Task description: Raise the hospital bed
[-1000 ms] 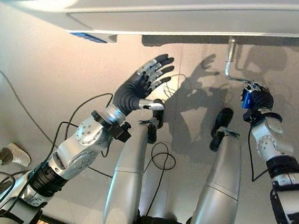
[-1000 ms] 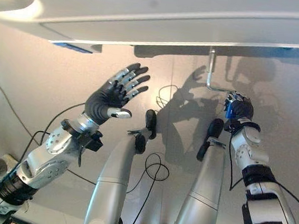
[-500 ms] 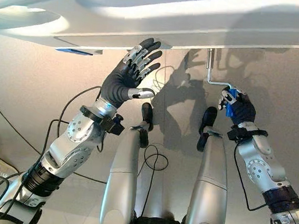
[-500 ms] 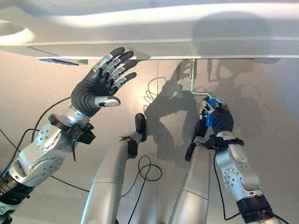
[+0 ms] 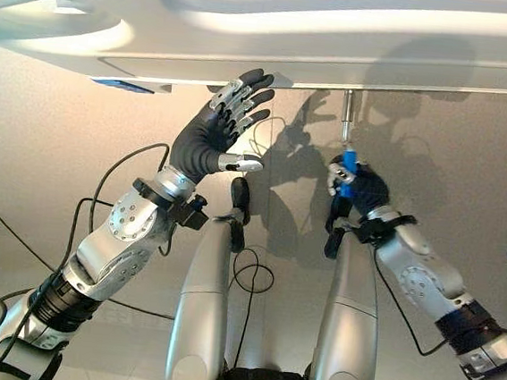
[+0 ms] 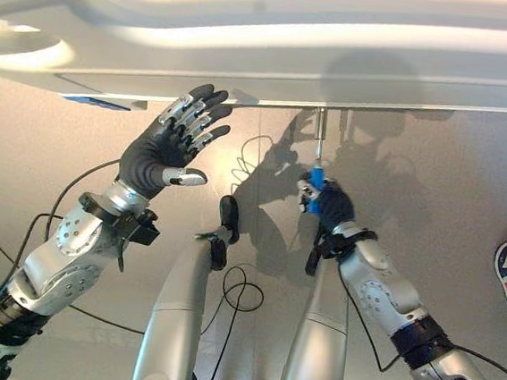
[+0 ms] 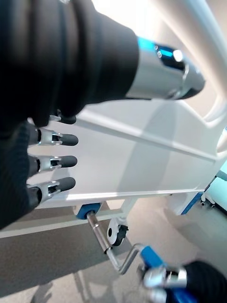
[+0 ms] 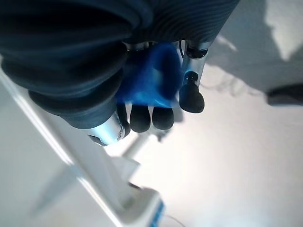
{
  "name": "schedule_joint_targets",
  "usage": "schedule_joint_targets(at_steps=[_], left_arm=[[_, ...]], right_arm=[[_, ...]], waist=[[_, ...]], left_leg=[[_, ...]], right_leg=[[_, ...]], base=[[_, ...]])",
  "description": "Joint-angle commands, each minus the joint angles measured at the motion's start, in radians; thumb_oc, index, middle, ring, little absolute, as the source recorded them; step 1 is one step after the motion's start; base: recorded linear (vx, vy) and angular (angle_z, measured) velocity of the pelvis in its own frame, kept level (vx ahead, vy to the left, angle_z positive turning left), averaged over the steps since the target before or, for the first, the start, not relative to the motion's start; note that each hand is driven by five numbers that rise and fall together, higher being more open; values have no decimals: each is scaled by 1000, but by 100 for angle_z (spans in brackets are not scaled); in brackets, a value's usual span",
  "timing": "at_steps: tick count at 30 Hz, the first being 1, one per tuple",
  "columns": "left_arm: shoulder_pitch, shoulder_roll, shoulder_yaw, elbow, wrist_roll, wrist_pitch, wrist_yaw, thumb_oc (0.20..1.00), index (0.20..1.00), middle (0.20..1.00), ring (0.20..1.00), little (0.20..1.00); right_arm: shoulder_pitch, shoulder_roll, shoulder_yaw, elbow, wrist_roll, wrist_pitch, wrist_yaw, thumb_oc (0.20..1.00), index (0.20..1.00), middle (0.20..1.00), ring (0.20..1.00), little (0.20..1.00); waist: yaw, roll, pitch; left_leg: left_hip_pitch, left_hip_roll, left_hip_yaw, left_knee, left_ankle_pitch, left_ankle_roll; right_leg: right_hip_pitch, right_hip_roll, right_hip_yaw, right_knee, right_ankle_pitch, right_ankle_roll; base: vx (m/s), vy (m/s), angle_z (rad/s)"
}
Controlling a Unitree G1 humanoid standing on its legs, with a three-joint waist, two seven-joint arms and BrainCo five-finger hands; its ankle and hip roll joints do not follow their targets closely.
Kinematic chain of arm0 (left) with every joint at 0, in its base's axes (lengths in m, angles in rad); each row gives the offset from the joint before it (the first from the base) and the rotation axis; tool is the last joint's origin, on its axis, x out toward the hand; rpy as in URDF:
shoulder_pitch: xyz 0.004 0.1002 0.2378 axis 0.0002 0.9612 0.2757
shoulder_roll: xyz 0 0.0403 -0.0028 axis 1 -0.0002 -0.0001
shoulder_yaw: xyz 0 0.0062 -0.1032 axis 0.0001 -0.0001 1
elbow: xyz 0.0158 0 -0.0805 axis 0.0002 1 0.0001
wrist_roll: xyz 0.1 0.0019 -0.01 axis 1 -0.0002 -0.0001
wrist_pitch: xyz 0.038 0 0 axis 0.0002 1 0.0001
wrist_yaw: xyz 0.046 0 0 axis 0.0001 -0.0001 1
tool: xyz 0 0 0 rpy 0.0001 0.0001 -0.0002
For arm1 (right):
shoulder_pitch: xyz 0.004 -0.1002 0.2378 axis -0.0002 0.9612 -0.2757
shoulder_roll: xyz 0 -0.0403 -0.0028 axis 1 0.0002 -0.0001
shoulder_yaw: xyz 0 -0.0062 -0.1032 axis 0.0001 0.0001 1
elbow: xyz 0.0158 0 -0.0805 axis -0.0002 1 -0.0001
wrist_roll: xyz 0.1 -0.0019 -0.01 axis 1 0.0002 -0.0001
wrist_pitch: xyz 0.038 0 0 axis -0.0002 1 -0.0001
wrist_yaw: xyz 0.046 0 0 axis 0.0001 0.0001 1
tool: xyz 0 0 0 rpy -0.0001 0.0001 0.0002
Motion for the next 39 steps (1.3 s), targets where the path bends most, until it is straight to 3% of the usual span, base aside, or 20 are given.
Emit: schedule_joint_targets(at_steps=[1,20,32,39], left_arm=[[-14,-25,2,-65,41,-47,21,1000,1000,1000,1000,1000],[18,-45,-6,-89,44,-39,49,1000,1000,1000,1000,1000],[4,-49,-49,-95,11,-50,47,1000,1000,1000,1000,1000],[9,-49,-61,-99,-20,-57,43,1000,1000,1000,1000,1000]], right_arm=[[-163,45,28,-277,-2,-93,105,200,200,200,200,200],[-300,158,133,-90,-78,-51,48,200,200,200,200,200],[-546,262,156,249,-139,-30,-27,200,200,200,200,200],[-629,321,112,471,-160,-21,-61,200,200,200,200,200]], waist=[[27,-1,-29],[75,38,-29],[111,59,-29],[129,79,-29]], left_leg=[[49,4,-31,-132,114,-19],[7,-15,-50,-105,112,-14],[5,-21,-50,-89,107,-12],[2,-34,-54,-91,99,-6]], right_leg=[[43,5,-48,-42,66,-8],[31,-5,-45,-39,70,-11],[36,-16,-42,-33,74,-8],[28,-17,-38,-22,66,-6]], base=[[-4,50,6],[-2,30,4],[11,21,1],[16,23,4]])
